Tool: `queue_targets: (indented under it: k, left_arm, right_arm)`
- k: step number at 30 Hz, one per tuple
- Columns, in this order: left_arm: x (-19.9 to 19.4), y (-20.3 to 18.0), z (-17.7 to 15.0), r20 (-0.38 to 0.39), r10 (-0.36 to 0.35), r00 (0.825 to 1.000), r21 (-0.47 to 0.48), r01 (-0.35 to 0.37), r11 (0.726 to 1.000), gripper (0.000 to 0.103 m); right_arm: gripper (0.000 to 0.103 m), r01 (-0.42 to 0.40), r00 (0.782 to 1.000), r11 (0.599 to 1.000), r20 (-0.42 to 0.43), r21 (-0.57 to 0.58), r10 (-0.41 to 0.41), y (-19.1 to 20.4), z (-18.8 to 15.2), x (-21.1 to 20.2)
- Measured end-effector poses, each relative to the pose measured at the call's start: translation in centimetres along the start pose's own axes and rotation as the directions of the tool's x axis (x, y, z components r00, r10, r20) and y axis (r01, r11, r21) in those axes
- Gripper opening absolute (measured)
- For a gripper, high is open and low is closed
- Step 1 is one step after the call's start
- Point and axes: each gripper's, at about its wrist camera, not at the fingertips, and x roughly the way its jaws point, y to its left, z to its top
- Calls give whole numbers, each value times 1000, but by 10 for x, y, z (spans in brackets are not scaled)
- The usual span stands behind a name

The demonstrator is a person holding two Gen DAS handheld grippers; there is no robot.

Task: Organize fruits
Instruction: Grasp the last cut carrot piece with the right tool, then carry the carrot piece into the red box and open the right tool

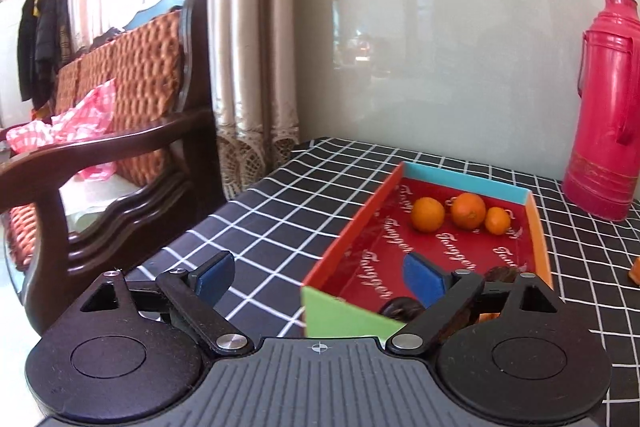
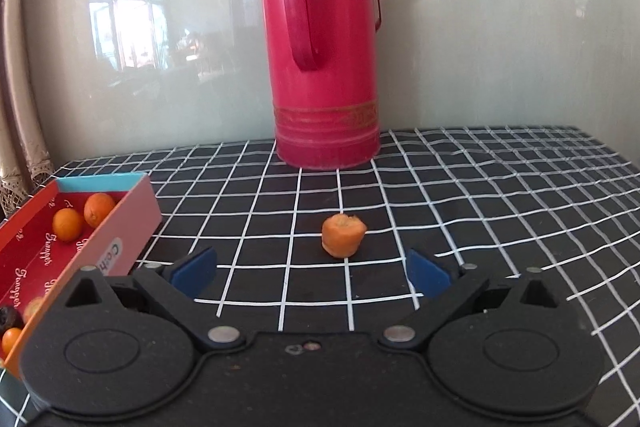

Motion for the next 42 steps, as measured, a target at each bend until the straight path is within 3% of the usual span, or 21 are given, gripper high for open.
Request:
queue_targets:
  k: [11, 15, 21, 26, 32, 35, 38, 42]
  left_arm:
    - [3, 29, -7, -15, 83, 996, -37, -83, 996, 94]
    - [4, 37, -8, -17, 108, 994, -42, -109, 993, 95]
    - [5, 49, -9, -27, 126, 992, -63, -127, 990, 95]
    - [6, 49, -9, -28, 121, 992, -69, -122, 990, 95]
    - [5, 53, -9, -31, 127, 991, -82, -129, 988, 95]
    - [6, 58, -9, -40, 129, 991, -101, -133, 986, 95]
    - [6, 62, -10, -49, 130, 990, -108, -135, 985, 95]
    - [6, 65, -11, -45, 137, 990, -108, -141, 984, 95]
  right_arm:
    - [67, 85, 990, 996, -111, 7, -84, -5, 16, 62]
    - [50, 99, 984, 995, -147, 8, -97, -7, 14, 77]
    - [26, 108, 986, 994, -123, -13, -109, -7, 12, 78]
    - [26, 74, 990, 997, -123, -11, -75, -6, 13, 76]
    - [26, -34, 998, 999, -46, -34, 32, 14, 15, 48]
    - [26, -125, 992, 990, -6, -70, 125, 31, 16, 28]
    - [26, -226, 973, 968, 24, -112, 230, 50, 16, 10]
    - [26, -358, 928, 915, 36, -187, 370, 75, 15, -8]
